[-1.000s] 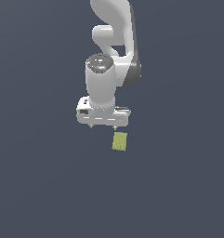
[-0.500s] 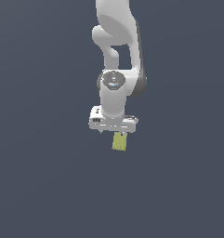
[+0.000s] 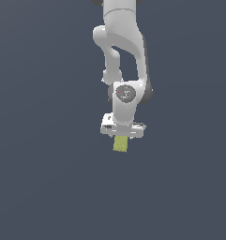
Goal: Pick up the object and move it to a goal position.
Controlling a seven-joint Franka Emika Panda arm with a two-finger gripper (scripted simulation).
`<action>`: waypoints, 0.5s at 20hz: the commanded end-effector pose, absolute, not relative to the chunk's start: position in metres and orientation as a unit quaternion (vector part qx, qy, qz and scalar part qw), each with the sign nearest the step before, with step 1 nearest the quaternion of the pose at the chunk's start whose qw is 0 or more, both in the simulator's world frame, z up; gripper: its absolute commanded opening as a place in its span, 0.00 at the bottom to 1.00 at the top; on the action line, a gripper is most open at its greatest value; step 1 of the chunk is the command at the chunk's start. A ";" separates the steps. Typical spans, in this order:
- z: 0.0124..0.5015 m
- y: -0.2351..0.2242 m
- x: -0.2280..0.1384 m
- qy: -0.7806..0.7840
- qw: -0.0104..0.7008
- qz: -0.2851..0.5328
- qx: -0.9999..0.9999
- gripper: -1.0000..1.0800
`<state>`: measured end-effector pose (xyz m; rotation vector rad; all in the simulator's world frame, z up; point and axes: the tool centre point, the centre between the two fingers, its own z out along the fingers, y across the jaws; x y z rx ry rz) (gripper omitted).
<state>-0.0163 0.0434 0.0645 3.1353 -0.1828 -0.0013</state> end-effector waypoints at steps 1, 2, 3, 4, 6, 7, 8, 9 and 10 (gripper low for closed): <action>0.060 0.046 -0.017 -0.060 0.000 0.000 0.998 0.96; 0.060 0.047 -0.018 -0.060 0.000 0.000 0.998 0.96; 0.061 0.046 -0.017 -0.059 0.000 -0.001 0.998 0.96; 0.061 0.046 -0.017 -0.059 0.000 -0.001 0.998 0.96; 0.058 0.046 -0.017 -0.059 0.000 -0.001 0.998 0.96; 0.056 0.046 -0.018 -0.059 0.000 -0.001 0.998 0.96; 0.053 0.046 -0.018 -0.059 0.000 -0.001 0.998 0.96; 0.049 0.046 -0.018 -0.059 0.000 0.000 0.998 0.96; 0.045 0.046 -0.018 -0.059 0.000 0.000 0.998 0.96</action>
